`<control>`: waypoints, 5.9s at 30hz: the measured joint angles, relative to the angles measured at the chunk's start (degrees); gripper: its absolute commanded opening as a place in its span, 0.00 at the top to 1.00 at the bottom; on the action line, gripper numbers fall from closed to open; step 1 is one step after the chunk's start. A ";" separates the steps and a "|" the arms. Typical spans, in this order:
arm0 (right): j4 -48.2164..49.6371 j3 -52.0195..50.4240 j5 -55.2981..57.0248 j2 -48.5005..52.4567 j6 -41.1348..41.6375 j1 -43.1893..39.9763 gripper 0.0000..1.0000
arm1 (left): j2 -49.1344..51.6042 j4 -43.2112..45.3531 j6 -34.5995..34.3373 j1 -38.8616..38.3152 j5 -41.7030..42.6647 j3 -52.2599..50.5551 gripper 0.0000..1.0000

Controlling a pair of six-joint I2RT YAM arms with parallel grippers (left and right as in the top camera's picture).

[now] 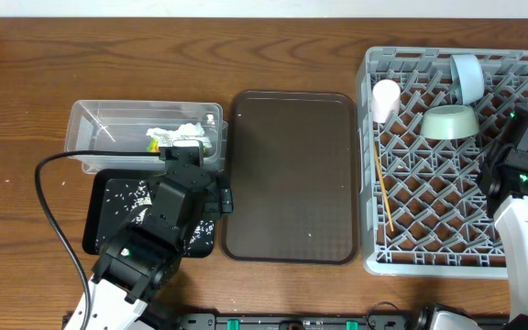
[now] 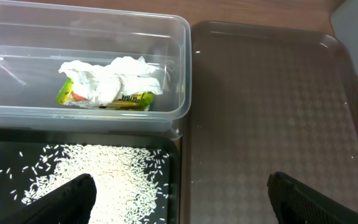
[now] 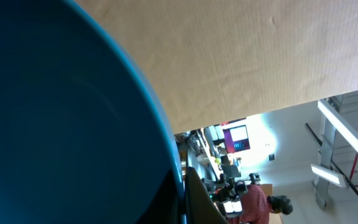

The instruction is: Sort waste into correct bins and load items into the dishwasher rack

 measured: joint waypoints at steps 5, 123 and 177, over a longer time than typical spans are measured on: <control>-3.23 0.04 -0.44 0.00 0.57 0.02 0.99 | 0.00 0.00 0.00 0.00 0.00 0.00 0.09; -43.63 28.44 -90.38 5.62 41.94 -32.65 0.99 | 0.00 -0.02 0.00 0.00 0.00 0.00 0.09; -53.55 21.53 -95.08 5.62 38.69 0.02 0.01 | 0.00 -0.02 0.00 0.00 0.00 0.00 0.09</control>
